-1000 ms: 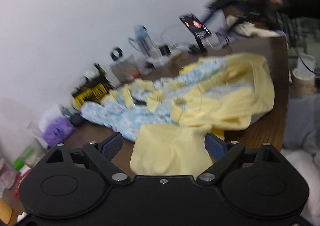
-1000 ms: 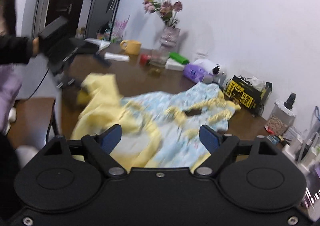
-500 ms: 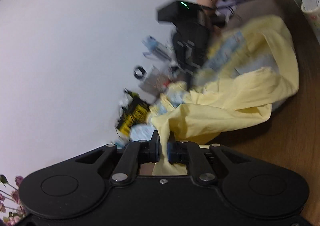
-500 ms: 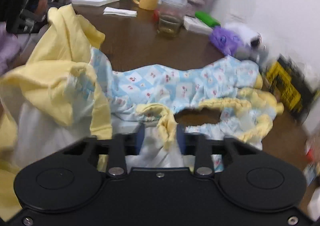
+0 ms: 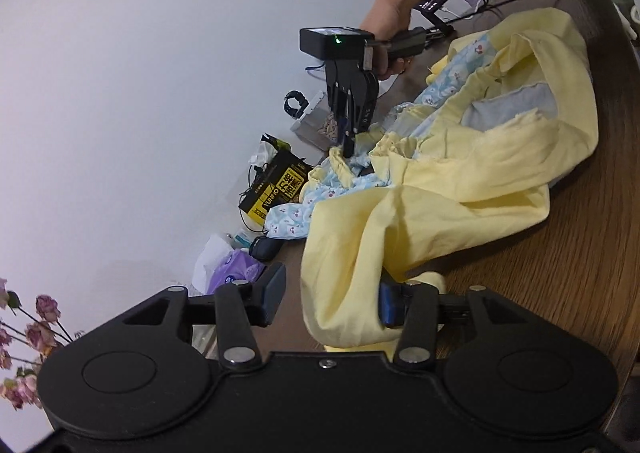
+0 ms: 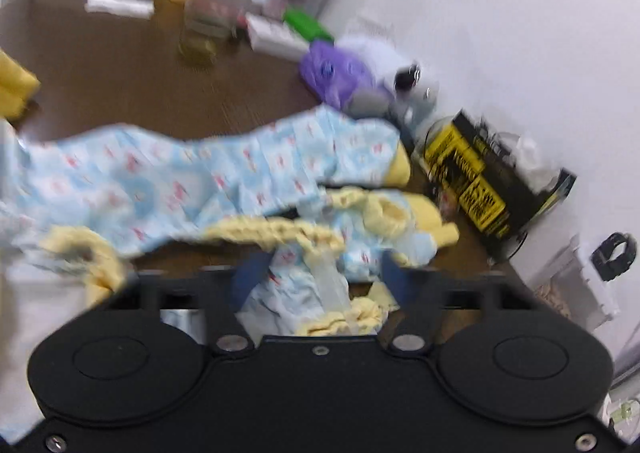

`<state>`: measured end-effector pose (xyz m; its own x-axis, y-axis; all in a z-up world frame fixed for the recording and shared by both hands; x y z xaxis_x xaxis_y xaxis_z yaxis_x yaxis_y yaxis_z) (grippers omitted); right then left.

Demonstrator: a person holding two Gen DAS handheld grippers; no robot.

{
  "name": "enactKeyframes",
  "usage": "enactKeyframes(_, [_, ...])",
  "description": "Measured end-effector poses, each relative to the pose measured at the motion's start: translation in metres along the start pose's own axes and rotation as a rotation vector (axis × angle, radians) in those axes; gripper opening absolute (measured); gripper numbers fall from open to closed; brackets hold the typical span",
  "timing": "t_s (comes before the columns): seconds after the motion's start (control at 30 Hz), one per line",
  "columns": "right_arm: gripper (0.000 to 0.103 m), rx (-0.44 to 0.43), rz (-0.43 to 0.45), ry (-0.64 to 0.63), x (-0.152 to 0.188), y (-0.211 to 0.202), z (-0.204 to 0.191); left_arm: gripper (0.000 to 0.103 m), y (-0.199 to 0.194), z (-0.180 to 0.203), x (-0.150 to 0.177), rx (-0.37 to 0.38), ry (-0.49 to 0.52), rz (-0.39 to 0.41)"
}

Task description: Fold clothes

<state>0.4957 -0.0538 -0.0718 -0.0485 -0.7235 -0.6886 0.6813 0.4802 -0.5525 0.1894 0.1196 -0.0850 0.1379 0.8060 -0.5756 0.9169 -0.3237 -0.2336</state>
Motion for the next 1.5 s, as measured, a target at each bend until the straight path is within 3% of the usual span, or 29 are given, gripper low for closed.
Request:
enactKeyframes(0.13, [0.01, 0.022, 0.133, 0.023, -0.008, -0.032, 0.003, 0.047, 0.001, 0.0, -0.002, 0.054, -0.007, -0.027])
enactKeyframes(0.2, [0.015, 0.017, 0.175, 0.044, -0.014, -0.048, 0.004, 0.053, 0.0, -0.001, -0.001, 0.071, -0.005, -0.039])
enactKeyframes(0.23, [0.022, -0.031, 0.163, 0.039, -0.015, -0.054, -0.001, 0.054, -0.001, -0.003, -0.001, 0.071, -0.015, -0.042])
enactKeyframes(0.3, [0.052, -0.151, 0.144, 0.023, -0.014, -0.069, -0.017, 0.058, -0.003, -0.008, -0.001, 0.065, -0.065, -0.037])
enactKeyframes(0.33, [0.063, -0.213, 0.146, 0.012, -0.012, -0.076, -0.027, 0.059, -0.005, -0.012, -0.001, 0.065, -0.107, -0.031])
enactKeyframes(0.37, [0.081, -0.277, 0.147, -0.01, -0.007, -0.086, -0.041, 0.061, -0.006, -0.015, -0.001, 0.065, -0.131, -0.025])
enactKeyframes(0.43, [0.08, -0.31, 0.126, -0.039, 0.003, -0.093, -0.06, 0.061, -0.008, -0.024, -0.001, 0.07, -0.201, 0.001])
enactKeyframes(0.47, [0.056, -0.301, 0.098, -0.043, 0.011, -0.091, -0.069, 0.061, -0.009, -0.03, -0.002, 0.069, -0.247, 0.018])
enactKeyframes(0.5, [0.012, -0.288, 0.08, -0.045, 0.015, -0.088, -0.074, 0.061, -0.011, -0.037, -0.002, 0.068, -0.294, 0.035])
enactKeyframes(0.53, [0.0, -0.247, 0.087, -0.049, 0.019, -0.088, -0.078, 0.062, -0.012, -0.044, -0.002, 0.072, -0.341, 0.046])
enactKeyframes(0.63, [0.001, -0.184, 0.17, -0.007, 0.017, -0.108, -0.081, 0.076, -0.012, -0.06, 0.002, 0.113, -0.484, 0.044])
enactKeyframes(0.67, [0.008, -0.175, 0.197, 0.011, 0.015, -0.122, -0.082, 0.079, -0.011, -0.064, 0.004, 0.13, -0.526, 0.04])
enactKeyframes(0.7, [0.027, -0.17, 0.208, 0.017, 0.015, -0.13, -0.084, 0.079, -0.01, -0.064, 0.008, 0.154, -0.558, 0.03])
enactKeyframes(0.73, [0.037, -0.175, 0.226, 0.023, 0.014, -0.143, -0.087, 0.079, -0.008, -0.064, 0.011, 0.175, -0.583, 0.019])
enactKeyframes(0.77, [0.064, -0.194, 0.252, 0.032, 0.014, -0.16, -0.091, 0.079, -0.007, -0.064, 0.013, 0.191, -0.594, 0.007])
enactKeyframes(0.8, [0.081, -0.207, 0.266, 0.038, 0.013, -0.169, -0.094, 0.079, -0.006, -0.063, 0.016, 0.208, -0.605, -0.005])
enactKeyframes(0.87, [0.081, -0.261, 0.318, 0.052, 0.007, -0.19, -0.114, 0.079, 0.002, -0.056, 0.023, 0.273, -0.62, -0.057])
enactKeyframes(0.93, [0.081, -0.268, 0.35, 0.05, -0.005, -0.189, -0.134, 0.079, 0.011, -0.047, 0.025, 0.299, -0.569, -0.09])
enactKeyframes(1.03, [0.08, -0.316, 0.372, 0.036, -0.035, -0.171, -0.183, 0.078, 0.025, -0.031, 0.023, 0.242, -0.333, -0.117])
enactKeyframes(1.07, [0.077, -0.336, 0.361, 0.038, -0.041, -0.161, -0.196, 0.069, 0.027, -0.027, 0.021, 0.214, -0.248, -0.107])
enactKeyframes(1.1, [0.063, -0.355, 0.333, 0.047, -0.044, -0.15, -0.206, 0.047, 0.028, -0.024, 0.021, 0.184, -0.165, -0.089])
enactKeyframes(1.13, [0.048, -0.374, 0.301, 0.058, -0.046, -0.138, -0.215, 0.035, 0.028, -0.021, 0.017, 0.121, -0.045, -0.066])
enactKeyframes(1.17, [0.023, -0.374, 0.258, 0.07, -0.045, -0.126, -0.222, 0.016, 0.027, -0.023, 0.015, 0.037, 0.045, -0.057])
enactKeyframes(1.2, [0.01, -0.378, 0.227, 0.075, -0.04, -0.12, -0.227, 0.015, 0.023, -0.026, 0.013, -0.042, 0.122, -0.047])
enactKeyframes(1.27, [0.01, -0.395, 0.183, 0.079, -0.028, -0.113, -0.235, 0.015, 0.013, -0.029, 0.011, -0.095, 0.198, -0.044])
enactKeyframes(1.37, [0.009, -0.388, 0.189, 0.098, -0.019, -0.122, -0.239, 0.016, 0.006, -0.033, 0.024, -0.064, 0.163, -0.097])
enactKeyframes(1.43, [0.01, -0.386, 0.187, 0.096, -0.017, -0.127, -0.239, 0.03, 0.003, -0.027, 0.043, 0.029, 0.106, -0.185])
enactKeyframes(1.5, [0.017, -0.384, 0.185, 0.092, -0.016, -0.132, -0.239, 0.066, -0.006, -0.025, 0.054, 0.061, 0.038, -0.219])
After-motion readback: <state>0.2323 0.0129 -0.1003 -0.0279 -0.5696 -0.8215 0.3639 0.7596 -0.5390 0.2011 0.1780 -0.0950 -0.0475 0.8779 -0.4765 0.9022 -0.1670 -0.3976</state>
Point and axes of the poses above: each gripper's, at about its wrist camera, not at the fingertips, and y roughly the way its jaws point, z to its right, x to its underside, the point moved 5 cm from there along y, roughly the way its jaws point, and after that the axes turned 3 degrees about z, right-handed, at the moved point
